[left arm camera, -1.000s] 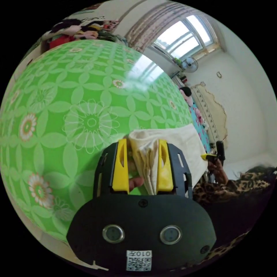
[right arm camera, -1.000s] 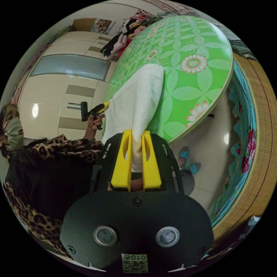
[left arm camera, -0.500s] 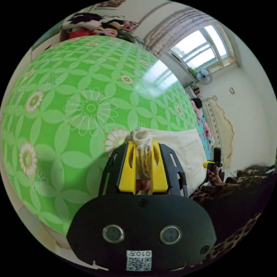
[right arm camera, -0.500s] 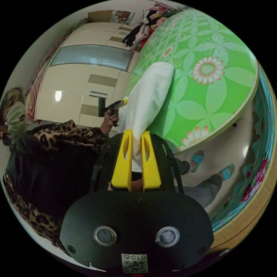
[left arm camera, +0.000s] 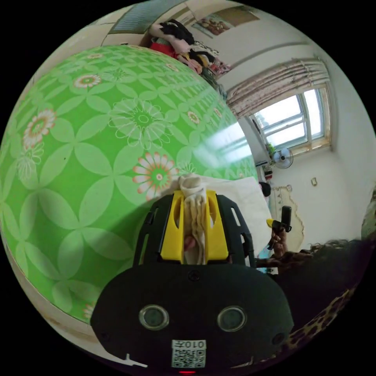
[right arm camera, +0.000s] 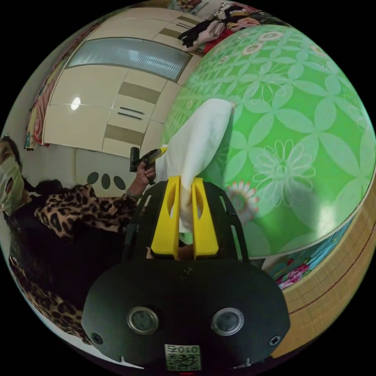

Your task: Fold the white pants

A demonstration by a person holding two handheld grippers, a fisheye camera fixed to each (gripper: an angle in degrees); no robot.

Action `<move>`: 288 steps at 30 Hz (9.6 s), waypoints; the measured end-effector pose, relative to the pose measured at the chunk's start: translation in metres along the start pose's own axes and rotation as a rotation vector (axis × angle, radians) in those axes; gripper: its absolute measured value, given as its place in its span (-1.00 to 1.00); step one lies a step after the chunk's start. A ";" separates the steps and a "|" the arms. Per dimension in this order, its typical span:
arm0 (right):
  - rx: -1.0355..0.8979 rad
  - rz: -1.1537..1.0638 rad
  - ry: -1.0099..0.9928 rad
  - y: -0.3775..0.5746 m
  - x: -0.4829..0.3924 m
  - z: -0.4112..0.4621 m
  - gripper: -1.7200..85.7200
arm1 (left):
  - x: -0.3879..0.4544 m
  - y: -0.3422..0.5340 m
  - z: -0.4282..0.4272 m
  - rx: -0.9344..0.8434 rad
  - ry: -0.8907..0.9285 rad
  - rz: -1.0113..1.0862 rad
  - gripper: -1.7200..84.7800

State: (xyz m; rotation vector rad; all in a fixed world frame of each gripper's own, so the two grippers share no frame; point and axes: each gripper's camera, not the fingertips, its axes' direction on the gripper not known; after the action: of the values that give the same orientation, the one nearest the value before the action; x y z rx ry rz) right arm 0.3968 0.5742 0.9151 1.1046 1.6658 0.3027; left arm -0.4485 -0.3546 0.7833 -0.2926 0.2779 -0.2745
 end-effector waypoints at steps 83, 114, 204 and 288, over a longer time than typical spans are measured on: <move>-0.195 -0.365 -0.266 -0.092 0.026 -0.504 -0.89 | 0.532 0.164 0.041 0.565 -0.011 -0.084 -0.80; 0.763 0.377 0.224 0.187 0.281 -1.176 -0.85 | 1.164 -0.214 0.702 -0.354 0.027 0.401 -0.91; 0.653 0.498 -0.213 0.103 0.369 -1.103 -0.92 | 0.679 0.059 0.516 0.032 0.455 -0.417 -0.96; -0.041 -1.822 -0.759 0.216 -0.286 -0.134 -0.80 | 0.929 0.783 0.041 1.386 -0.697 -0.366 -0.96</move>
State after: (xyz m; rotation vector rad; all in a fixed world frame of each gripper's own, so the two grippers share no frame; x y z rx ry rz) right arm 0.3946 0.5097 1.2922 -0.5764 1.3061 -1.0925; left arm 0.5992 0.0942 0.3600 0.9420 -0.6799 -0.6347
